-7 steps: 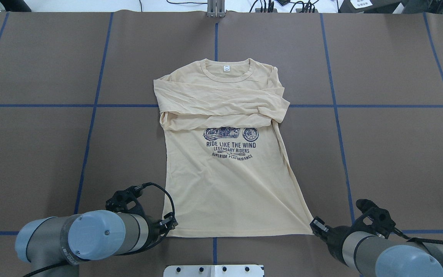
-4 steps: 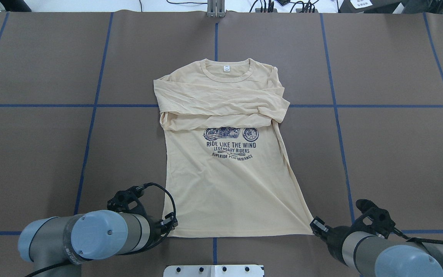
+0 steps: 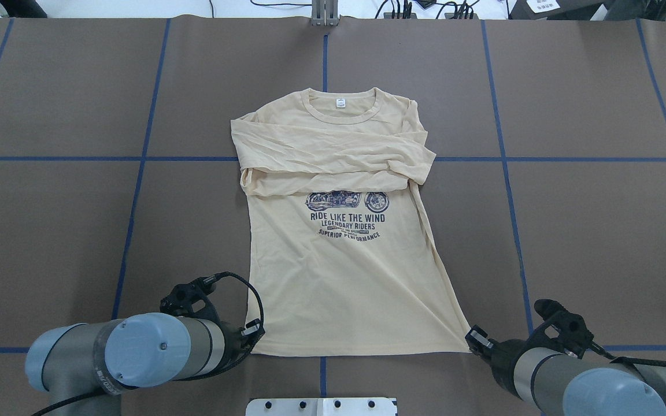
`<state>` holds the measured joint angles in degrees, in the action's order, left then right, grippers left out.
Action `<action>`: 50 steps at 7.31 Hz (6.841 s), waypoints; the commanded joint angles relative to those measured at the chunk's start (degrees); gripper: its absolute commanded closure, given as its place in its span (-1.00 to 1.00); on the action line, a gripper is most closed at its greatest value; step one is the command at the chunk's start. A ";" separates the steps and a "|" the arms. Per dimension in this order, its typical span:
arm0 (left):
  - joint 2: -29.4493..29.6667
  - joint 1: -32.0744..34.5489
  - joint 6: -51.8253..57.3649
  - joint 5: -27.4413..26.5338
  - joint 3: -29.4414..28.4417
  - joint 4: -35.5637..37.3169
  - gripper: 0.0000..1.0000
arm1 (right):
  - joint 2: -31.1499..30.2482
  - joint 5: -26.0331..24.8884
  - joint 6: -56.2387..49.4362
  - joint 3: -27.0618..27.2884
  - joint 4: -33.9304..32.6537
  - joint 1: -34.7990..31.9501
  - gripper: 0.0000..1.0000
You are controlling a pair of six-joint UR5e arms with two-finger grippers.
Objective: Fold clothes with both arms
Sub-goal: 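Grasp both hem corners nearest the robot with both grippers, then lift the hem with both grippers and fold it toward the collar, then lower the hem onto the shirt near the collar and open both grippers, then raise the left gripper away while the right gripper moves to the shirt's side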
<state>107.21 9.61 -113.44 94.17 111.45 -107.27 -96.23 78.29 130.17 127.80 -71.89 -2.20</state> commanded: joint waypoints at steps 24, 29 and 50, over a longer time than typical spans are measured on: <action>10.29 28.79 11.13 9.36 -9.01 -3.52 1.00 | 43.29 33.42 -36.03 -35.47 -19.52 -44.65 1.00; 12.22 30.65 13.33 5.58 -19.48 -12.93 1.00 | 47.80 31.31 -38.32 -49.92 -8.79 -44.30 1.00; 11.71 32.58 13.15 2.51 -19.43 -19.38 0.21 | 27.77 8.92 -16.57 -23.56 -4.57 -24.37 -0.47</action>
<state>119.40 42.19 -100.30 96.86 92.00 -126.68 -66.83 92.25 107.52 102.65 -76.46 -31.33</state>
